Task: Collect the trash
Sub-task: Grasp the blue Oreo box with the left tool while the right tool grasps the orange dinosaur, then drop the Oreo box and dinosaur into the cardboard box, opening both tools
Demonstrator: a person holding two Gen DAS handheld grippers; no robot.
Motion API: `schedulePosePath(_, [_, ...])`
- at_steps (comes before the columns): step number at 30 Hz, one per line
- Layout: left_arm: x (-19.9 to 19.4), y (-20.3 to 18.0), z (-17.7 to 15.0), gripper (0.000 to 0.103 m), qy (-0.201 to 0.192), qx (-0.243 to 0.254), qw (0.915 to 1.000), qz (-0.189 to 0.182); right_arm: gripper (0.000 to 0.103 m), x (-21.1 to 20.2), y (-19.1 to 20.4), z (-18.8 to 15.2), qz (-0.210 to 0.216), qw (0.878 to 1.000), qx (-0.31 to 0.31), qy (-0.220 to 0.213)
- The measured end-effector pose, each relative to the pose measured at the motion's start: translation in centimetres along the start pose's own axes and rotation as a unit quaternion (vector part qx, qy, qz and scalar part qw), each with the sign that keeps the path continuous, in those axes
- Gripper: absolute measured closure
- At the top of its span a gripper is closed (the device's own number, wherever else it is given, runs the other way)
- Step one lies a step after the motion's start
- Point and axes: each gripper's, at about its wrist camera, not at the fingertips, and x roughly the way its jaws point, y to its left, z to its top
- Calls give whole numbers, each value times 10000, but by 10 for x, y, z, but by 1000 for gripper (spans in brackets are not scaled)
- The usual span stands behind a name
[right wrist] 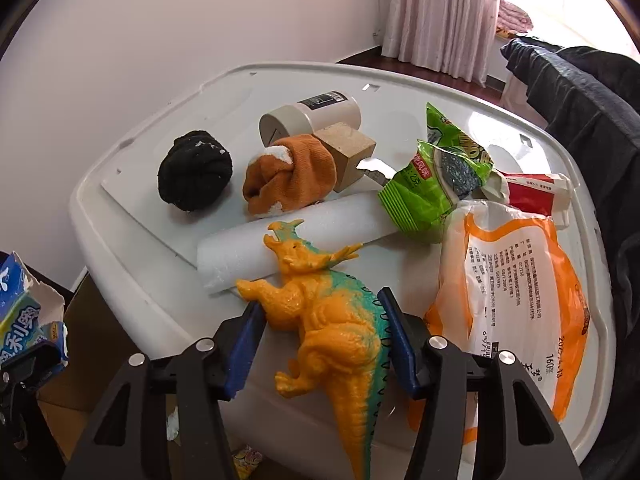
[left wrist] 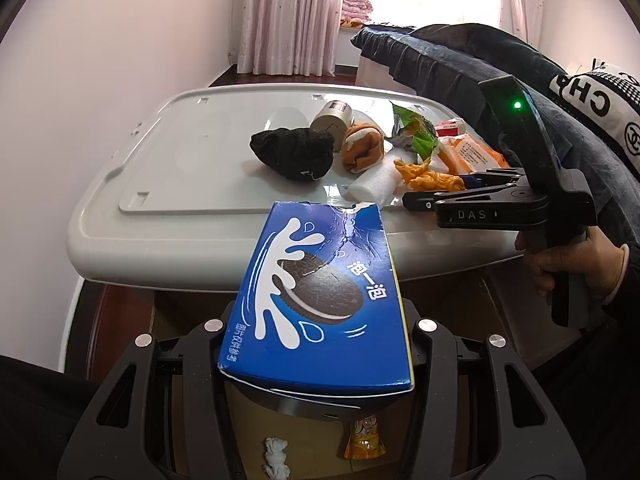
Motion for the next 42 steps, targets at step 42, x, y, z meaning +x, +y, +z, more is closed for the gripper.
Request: schedulePosePath(42, [-2, 0, -49, 55, 1066, 227, 9935, 332, 47, -92, 86, -148, -240, 9701, 2410, 136])
